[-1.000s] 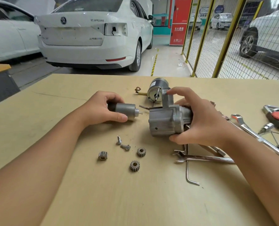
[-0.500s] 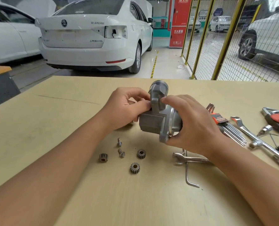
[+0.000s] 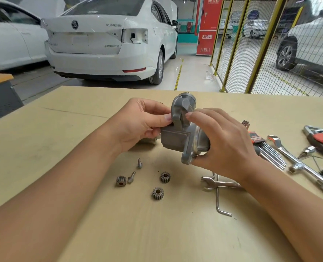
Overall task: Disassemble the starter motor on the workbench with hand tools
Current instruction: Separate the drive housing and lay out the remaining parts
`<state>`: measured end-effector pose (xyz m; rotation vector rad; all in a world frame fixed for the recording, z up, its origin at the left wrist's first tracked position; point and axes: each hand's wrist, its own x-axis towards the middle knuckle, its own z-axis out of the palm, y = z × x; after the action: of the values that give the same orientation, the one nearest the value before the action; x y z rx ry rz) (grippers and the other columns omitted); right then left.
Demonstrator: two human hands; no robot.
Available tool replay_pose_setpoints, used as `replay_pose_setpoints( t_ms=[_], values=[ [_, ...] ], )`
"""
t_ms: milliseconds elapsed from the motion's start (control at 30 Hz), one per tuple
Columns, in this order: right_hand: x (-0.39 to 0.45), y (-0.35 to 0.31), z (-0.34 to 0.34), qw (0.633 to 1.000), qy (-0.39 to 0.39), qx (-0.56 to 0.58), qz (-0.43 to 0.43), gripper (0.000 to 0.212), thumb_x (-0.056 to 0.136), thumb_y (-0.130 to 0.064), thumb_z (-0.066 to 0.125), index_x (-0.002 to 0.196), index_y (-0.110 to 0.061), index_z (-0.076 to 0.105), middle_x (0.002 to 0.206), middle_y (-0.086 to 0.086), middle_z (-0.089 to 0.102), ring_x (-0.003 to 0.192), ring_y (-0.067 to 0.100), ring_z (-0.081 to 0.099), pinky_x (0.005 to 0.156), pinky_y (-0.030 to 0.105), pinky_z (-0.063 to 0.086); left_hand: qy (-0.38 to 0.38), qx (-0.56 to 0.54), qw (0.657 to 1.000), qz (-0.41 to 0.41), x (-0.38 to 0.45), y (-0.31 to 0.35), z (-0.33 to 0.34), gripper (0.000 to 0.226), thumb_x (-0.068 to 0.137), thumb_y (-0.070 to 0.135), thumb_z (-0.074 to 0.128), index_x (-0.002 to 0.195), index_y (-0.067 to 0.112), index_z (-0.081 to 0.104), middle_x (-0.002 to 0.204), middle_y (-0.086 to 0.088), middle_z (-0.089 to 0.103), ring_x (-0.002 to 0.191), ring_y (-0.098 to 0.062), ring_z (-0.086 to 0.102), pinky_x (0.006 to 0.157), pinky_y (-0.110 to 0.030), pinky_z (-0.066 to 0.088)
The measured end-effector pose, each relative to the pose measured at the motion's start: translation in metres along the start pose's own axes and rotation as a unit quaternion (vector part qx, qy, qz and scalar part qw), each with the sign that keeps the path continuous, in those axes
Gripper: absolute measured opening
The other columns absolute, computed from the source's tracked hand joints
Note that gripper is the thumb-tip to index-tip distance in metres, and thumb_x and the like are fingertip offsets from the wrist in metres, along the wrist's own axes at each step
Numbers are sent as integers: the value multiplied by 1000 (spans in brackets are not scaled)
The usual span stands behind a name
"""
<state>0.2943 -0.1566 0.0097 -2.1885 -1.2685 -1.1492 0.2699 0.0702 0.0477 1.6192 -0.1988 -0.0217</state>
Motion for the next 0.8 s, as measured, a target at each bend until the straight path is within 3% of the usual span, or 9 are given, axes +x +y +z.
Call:
replay_pose_setpoints(
  t_ms=[133, 333, 433, 633, 800],
  values=[
    [0, 0, -2, 1000, -20, 6, -3, 87, 59, -38, 89, 131, -19, 45, 120, 9, 67, 109, 32, 62, 77, 39, 54, -9, -1, 1000, -11, 2, -1, -8, 35, 59, 26, 86, 89, 9, 82, 87, -14, 72, 79, -31, 49, 53, -19, 45],
    [3, -2, -5, 999, -19, 30, -1, 90, 56, -33, 93, 130, -17, 45, 123, 9, 66, 113, 33, 61, 76, 45, 56, -24, -25, 999, -31, 4, 3, -13, 34, 60, 19, 85, 90, 3, 80, 90, -19, 67, 55, -12, 48, 46, -15, 37],
    [4, -3, -5, 999, -11, 47, 2, 89, 56, -32, 93, 129, -18, 45, 125, 8, 65, 114, 33, 60, 74, 46, 56, -30, -58, 997, -45, 4, 6, -18, 39, 66, 10, 79, 101, -5, 71, 92, -20, 59, 43, -7, 45, 42, -14, 34],
    [5, -4, -6, 998, -16, 65, 6, 89, 57, -31, 93, 129, -17, 44, 127, 9, 63, 116, 35, 59, 72, 49, 57, -26, -89, 992, -80, 4, 9, -20, 48, 72, 3, 73, 118, -6, 62, 75, -9, 55, 41, -5, 43, 39, -14, 28],
    [7, -6, -4, 997, -7, 78, 3, 88, 57, -31, 94, 127, -15, 43, 126, 10, 64, 115, 35, 59, 74, 49, 58, -33, -102, 988, -111, 5, 12, -23, 30, 69, 4, 72, 99, 2, 66, 68, -3, 53, 40, -3, 39, 39, -12, 26]
  ],
)
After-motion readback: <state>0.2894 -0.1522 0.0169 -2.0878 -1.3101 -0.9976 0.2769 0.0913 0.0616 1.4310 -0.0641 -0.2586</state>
